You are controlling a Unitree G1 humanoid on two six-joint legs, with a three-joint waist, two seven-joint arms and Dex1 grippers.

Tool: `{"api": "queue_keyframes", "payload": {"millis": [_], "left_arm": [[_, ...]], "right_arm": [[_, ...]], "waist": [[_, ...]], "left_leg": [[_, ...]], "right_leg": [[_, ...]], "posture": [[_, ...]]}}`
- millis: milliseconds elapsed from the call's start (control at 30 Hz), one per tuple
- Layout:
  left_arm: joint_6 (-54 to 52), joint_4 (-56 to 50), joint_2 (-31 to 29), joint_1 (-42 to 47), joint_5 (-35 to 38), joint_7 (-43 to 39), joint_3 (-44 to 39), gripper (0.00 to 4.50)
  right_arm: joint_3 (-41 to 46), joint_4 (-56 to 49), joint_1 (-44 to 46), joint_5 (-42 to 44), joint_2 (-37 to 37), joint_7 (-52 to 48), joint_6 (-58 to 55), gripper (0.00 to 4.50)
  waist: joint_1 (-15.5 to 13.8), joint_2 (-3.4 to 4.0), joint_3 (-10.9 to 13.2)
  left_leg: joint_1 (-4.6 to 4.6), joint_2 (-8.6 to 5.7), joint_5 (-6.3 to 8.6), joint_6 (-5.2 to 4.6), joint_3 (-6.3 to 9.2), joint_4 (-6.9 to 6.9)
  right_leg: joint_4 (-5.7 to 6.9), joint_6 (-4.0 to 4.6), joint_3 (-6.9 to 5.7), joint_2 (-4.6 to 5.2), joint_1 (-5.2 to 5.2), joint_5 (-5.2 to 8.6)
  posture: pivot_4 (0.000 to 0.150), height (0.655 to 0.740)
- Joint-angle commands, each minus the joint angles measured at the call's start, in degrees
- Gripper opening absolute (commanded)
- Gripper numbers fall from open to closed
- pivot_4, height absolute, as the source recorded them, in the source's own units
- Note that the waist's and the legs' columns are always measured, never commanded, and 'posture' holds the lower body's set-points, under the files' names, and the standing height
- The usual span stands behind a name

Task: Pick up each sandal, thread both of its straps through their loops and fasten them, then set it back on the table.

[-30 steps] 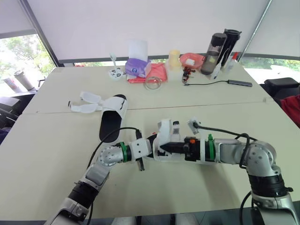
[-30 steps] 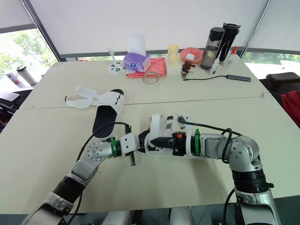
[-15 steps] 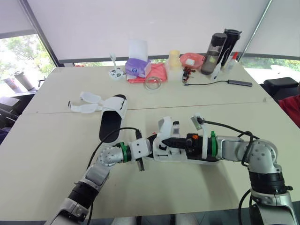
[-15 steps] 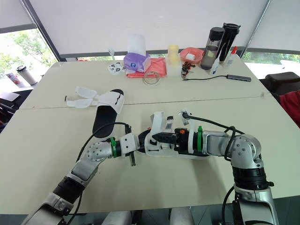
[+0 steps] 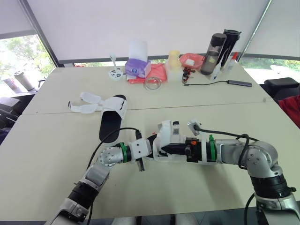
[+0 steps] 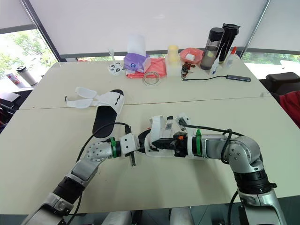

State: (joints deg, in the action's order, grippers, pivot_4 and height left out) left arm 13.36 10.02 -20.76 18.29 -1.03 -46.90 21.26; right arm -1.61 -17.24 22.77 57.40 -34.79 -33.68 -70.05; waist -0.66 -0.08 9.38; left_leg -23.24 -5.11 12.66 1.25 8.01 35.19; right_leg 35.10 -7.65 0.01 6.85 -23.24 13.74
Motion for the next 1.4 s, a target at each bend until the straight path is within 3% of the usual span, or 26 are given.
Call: {"api": "queue_keyframes", "payload": {"millis": [33,467,667,1000,1200,1400], "left_arm": [[-2.6,4.9,-1.8,-2.6,-3.1,-0.1,1.2,0.0],[-2.4,5.0,-2.3,-2.3,-2.9,-0.5,1.5,0.0],[-2.2,5.4,-2.5,-1.7,-2.9,-0.7,1.5,0.0],[-0.5,6.0,-2.9,-1.9,-4.2,-0.4,2.2,0.0],[-0.7,6.1,-3.2,-1.8,-4.0,-0.4,1.9,0.0],[-0.6,6.4,-3.1,-1.6,-3.9,-0.3,1.9,0.0]], "right_arm": [[-3.6,-1.5,-0.2,-4.8,-0.8,-1.0,2.3,0.05],[-15.1,-3.6,-0.3,-19.9,-8.1,-7.4,11.1,0.05],[-12.4,-3.8,-1.3,-16.3,-6.1,-8.0,7.4,0.05],[-15.8,-7.2,-5.0,-19.8,-8.3,-8.6,8.7,0.05],[-6.8,-4.8,-3.1,-13.5,-0.4,-5.2,5.8,0.05],[-3.4,-4.5,-2.5,-10.6,1.8,-4.6,3.2,0.05]], "waist": [[0.0,-0.06,-0.1],[-0.1,-0.18,-0.6],[-0.1,-0.24,-0.7],[-0.1,-0.34,-1.1],[0.0,-0.51,-1.4],[-0.1,-0.45,-1.4]], "left_leg": [[0.01,0.01,0.0,0.0,0.0,0.0],[0.06,0.02,0.01,0.01,0.0,0.0],[0.05,0.02,0.01,0.02,0.02,-0.04],[0.06,0.02,0.02,0.02,0.02,-0.06],[0.08,0.07,0.03,0.03,0.06,-0.11],[0.05,0.05,0.02,0.02,0.06,-0.15]], "right_leg": [[0.0,-0.01,0.0,0.0,0.0,0.01],[-0.02,-0.02,0.0,0.0,0.07,0.07],[-0.06,0.0,0.0,0.01,0.08,0.07],[-0.09,-0.02,0.0,0.03,0.1,0.11],[-0.09,0.07,0.0,0.0,0.09,0.24],[-0.07,0.24,0.01,0.0,0.02,0.13]], "posture": [[0.15,0.74],[0.15,0.74],[0.15,0.74],[0.15,0.74],[0.15,0.74],[0.15,0.74]]}}
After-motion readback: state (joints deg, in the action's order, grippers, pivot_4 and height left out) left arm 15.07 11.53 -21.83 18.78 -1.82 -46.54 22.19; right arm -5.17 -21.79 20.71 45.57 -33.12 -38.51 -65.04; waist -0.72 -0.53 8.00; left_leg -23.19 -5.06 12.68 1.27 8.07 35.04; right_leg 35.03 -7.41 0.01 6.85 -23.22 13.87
